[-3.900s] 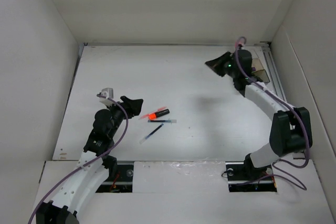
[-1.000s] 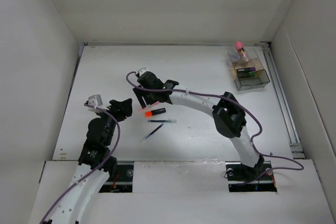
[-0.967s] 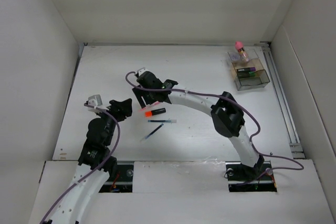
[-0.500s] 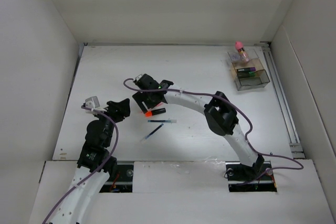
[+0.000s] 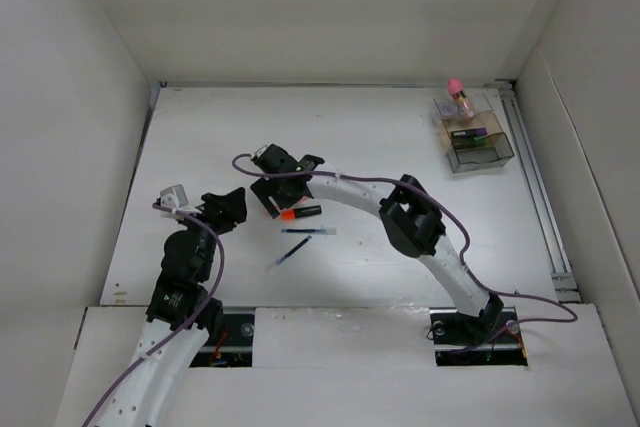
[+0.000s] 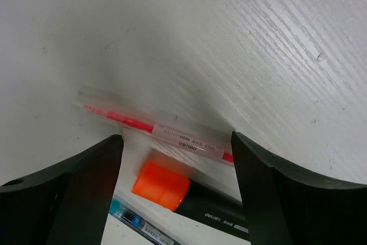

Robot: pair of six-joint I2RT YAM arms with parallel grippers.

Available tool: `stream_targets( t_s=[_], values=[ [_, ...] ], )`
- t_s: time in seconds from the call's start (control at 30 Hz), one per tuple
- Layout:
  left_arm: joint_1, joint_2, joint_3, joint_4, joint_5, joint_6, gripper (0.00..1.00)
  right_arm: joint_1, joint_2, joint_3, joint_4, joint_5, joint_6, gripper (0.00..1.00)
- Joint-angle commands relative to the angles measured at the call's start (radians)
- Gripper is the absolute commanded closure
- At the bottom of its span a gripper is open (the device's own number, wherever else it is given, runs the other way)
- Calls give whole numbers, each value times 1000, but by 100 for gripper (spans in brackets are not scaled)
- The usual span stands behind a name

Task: Sort the stationery into containers
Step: Pick up the pen from the center of the board.

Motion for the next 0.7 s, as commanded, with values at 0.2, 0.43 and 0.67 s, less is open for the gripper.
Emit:
stream_targets(
  t_s=[0.2,0.43,0.67],
  values=[
    [-5,-23,32,21,-23,-2,33,-41,2,-10,58,15,26,54],
    [-5,-23,32,21,-5,-2,33,-96,-63,-143,128,42,58,80],
    [-5,-14,23,30,5,-2,33,-155,-132,-242,213,73,98,100]
  ],
)
